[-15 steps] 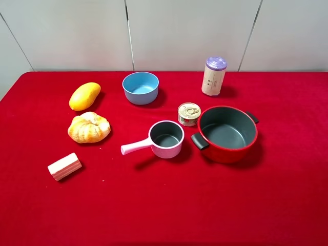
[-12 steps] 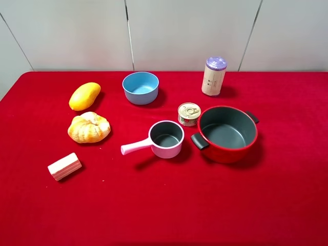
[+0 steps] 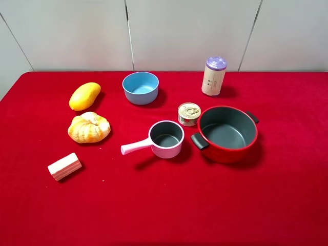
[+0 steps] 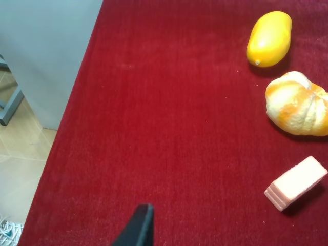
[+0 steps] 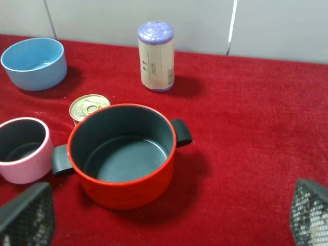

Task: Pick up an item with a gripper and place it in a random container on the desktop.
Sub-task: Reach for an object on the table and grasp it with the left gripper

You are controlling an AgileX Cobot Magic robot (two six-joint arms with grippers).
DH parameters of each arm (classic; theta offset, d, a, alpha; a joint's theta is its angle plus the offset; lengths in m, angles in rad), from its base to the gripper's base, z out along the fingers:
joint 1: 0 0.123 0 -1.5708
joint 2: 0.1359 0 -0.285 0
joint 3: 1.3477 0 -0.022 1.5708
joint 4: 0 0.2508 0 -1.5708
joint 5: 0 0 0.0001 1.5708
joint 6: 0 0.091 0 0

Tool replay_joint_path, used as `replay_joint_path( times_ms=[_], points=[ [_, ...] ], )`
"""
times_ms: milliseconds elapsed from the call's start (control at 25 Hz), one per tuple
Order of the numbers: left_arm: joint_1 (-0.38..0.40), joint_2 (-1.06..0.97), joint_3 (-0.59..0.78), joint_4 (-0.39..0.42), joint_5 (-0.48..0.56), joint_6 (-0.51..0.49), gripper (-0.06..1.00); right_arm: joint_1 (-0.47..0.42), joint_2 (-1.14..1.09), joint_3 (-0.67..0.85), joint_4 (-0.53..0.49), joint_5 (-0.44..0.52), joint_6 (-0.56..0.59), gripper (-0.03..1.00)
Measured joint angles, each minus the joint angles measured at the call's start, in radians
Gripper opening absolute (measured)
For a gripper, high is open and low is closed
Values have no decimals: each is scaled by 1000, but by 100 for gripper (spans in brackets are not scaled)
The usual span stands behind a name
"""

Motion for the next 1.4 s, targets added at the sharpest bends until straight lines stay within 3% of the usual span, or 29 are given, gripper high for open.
replay_joint_path(
  times_ms=[1400],
  points=[
    [0, 0, 0, 0, 0, 0, 98, 0, 0, 0, 0, 0, 0, 69]
  ],
)
